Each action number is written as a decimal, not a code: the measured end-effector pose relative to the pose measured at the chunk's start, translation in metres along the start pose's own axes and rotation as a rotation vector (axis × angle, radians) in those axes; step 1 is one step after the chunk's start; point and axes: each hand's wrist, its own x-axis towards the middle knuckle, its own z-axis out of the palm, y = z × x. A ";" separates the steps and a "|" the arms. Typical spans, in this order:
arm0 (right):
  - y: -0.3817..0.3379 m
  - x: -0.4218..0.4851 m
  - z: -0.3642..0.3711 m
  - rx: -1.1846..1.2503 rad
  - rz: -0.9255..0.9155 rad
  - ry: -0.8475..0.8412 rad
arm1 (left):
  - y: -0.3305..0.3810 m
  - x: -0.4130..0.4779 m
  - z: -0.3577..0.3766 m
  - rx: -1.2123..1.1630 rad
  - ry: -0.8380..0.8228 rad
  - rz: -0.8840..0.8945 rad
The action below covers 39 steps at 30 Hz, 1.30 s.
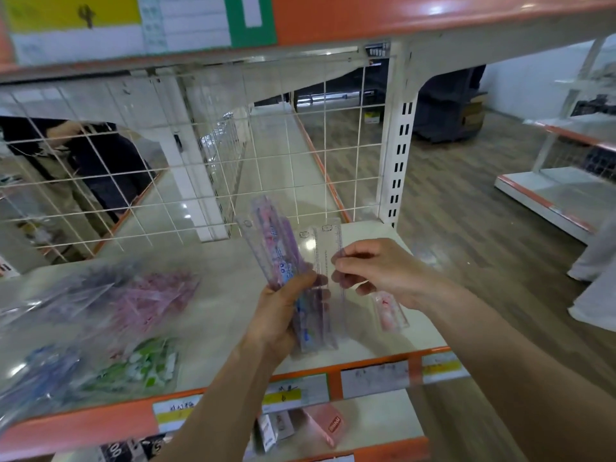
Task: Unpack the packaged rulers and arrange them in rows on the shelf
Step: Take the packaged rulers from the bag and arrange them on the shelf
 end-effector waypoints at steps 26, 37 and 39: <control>0.015 0.005 -0.083 -0.037 0.117 0.259 | -0.002 -0.002 0.002 0.040 -0.023 0.024; 0.041 0.032 -0.086 -0.682 0.125 0.360 | -0.003 -0.002 0.002 0.057 -0.032 0.033; 0.043 0.036 -0.081 -0.768 0.108 0.376 | -0.003 -0.002 0.001 0.053 -0.035 0.035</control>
